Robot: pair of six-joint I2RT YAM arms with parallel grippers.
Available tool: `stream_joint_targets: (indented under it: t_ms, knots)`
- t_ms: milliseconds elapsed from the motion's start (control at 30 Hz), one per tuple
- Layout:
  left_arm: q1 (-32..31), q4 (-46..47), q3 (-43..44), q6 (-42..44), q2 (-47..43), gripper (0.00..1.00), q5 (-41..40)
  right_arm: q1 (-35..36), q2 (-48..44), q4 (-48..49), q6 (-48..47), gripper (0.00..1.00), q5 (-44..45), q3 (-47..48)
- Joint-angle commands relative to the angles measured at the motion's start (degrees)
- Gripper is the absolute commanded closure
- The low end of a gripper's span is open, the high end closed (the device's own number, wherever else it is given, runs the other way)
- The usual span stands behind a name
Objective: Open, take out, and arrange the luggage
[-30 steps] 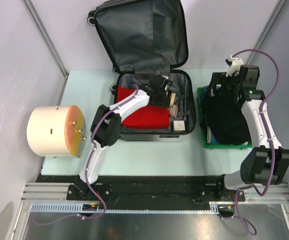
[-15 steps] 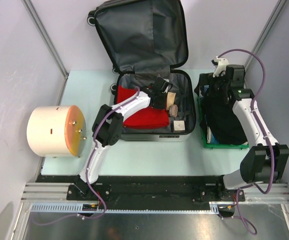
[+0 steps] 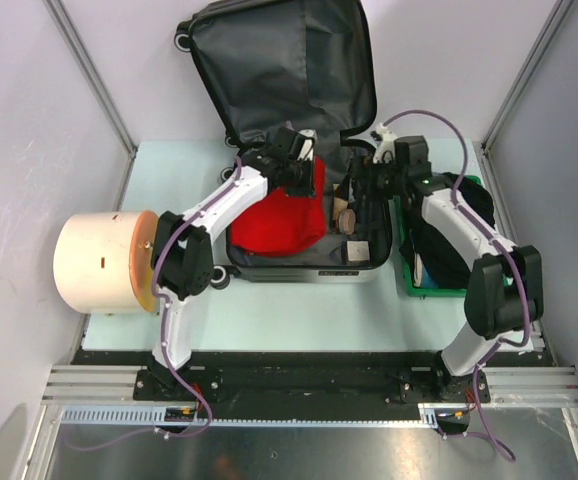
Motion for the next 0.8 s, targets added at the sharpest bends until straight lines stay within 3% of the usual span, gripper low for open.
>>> stream_joint_targets:
  t_ms: [0,533,767]
  knots:
    - [1.9,0.0,-1.9,-1.0,-4.5,1.00,2.8,3.5,3.9,8.3,9.3,0.00,-2.0,0.5]
    - [3.1,0.9,-3.2,-2.3,-6.1,1.00,5.7,11.5,15.6,14.5,18.2,0.01,9.2,1.1]
    - [4.0,1.3,-4.1,-3.4,-7.1,1.00,6.5,11.9,19.6,18.9,22.9,0.18,7.0,2.7]
